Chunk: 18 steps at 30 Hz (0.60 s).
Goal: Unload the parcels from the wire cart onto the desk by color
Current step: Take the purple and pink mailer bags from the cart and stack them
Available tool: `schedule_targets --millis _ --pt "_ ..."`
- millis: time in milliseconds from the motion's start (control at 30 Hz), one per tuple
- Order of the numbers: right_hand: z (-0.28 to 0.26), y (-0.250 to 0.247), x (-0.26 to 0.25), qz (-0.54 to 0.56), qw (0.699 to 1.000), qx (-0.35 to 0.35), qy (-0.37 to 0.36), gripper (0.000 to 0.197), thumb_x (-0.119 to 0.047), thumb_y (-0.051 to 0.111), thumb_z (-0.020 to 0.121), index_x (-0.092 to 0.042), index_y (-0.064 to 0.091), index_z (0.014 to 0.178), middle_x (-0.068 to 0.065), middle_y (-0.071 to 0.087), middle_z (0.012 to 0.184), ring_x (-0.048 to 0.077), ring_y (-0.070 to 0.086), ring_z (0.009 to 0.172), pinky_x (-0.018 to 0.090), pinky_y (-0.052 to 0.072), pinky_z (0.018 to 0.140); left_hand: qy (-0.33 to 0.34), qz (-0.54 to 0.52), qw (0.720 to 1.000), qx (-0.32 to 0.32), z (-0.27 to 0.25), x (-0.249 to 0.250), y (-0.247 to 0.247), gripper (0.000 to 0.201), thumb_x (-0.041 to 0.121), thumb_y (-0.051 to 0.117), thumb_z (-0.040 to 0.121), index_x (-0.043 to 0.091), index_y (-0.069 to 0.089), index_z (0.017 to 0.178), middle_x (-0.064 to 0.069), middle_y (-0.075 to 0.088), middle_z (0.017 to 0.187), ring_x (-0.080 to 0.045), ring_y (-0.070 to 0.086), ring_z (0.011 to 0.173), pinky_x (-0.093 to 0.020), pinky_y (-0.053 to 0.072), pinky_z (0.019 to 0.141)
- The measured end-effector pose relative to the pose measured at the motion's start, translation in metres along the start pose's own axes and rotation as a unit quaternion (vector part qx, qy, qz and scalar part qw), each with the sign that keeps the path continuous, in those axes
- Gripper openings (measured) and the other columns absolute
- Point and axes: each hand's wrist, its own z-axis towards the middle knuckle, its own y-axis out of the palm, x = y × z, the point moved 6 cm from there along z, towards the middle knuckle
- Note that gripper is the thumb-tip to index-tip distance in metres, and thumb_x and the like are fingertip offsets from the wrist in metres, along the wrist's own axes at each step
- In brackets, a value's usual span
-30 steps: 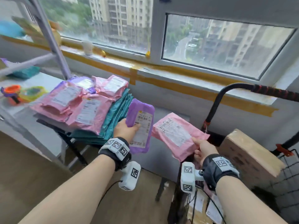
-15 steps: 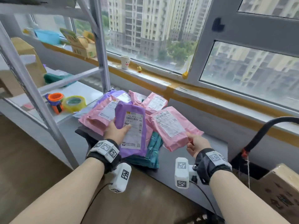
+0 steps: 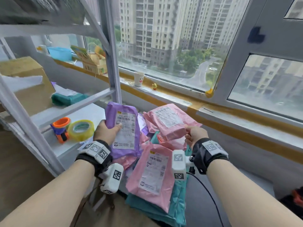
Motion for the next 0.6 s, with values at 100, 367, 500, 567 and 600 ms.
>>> schedule_targets --millis 100,367,500,567,600 --pt "0.019 0.026 -0.004 -0.002 1.000 -0.011 0.013 0.023 0.002 0.043 0.091 -0.012 0.051 0.075 -0.004 0.043 0.033 0.004 0.032 0.019 0.008 0.026 0.028 -0.010 0.000 1.000 -0.004 0.029 -0.003 -0.003 0.031 0.028 0.069 0.084 0.009 0.055 0.104 -0.013 0.063 0.102 -0.027 0.058 0.087 -0.032 0.043 0.078" --pt "0.039 0.078 -0.002 -0.027 0.999 -0.022 -0.022 0.055 0.016 0.043 0.082 -0.023 0.051 0.121 0.006 0.052 0.066 0.003 0.036 0.026 0.013 0.030 0.030 -0.077 -0.058 0.995 -0.036 0.095 -0.025 -0.014 0.032 0.025 0.071 0.081 0.008 0.057 0.105 -0.013 0.065 0.101 -0.032 0.065 0.093 -0.043 0.053 0.087" --pt "0.020 0.118 0.000 0.029 0.997 -0.066 -0.007 0.030 0.018 0.038 0.087 -0.009 0.047 0.095 0.007 0.050 0.052 0.003 0.041 0.026 0.011 0.035 0.030 -0.111 -0.077 0.981 -0.139 0.113 -0.031 0.005 0.024 0.015 0.069 0.084 0.002 0.058 0.102 -0.015 0.065 0.100 -0.028 0.064 0.085 -0.037 0.054 0.077" --pt "0.012 0.135 0.001 0.024 0.996 -0.084 0.002 0.028 0.019 0.038 0.087 -0.007 0.046 0.078 0.003 0.049 0.038 0.005 0.044 0.026 0.013 0.040 0.032 -0.102 -0.076 0.974 -0.187 0.116 -0.030 0.017 0.015 0.010 0.068 0.084 0.005 0.059 0.096 -0.014 0.064 0.093 -0.023 0.061 0.072 -0.028 0.051 0.064" --pt "0.009 0.141 0.003 0.008 0.996 -0.093 0.004 0.030 0.019 0.038 0.086 -0.008 0.046 0.075 0.003 0.049 0.037 0.006 0.046 0.027 0.014 0.042 0.033 -0.101 -0.086 0.971 -0.200 0.118 -0.028 0.022 0.013 0.009 0.067 0.084 0.005 0.060 0.093 -0.014 0.064 0.091 -0.021 0.060 0.068 -0.026 0.051 0.061"
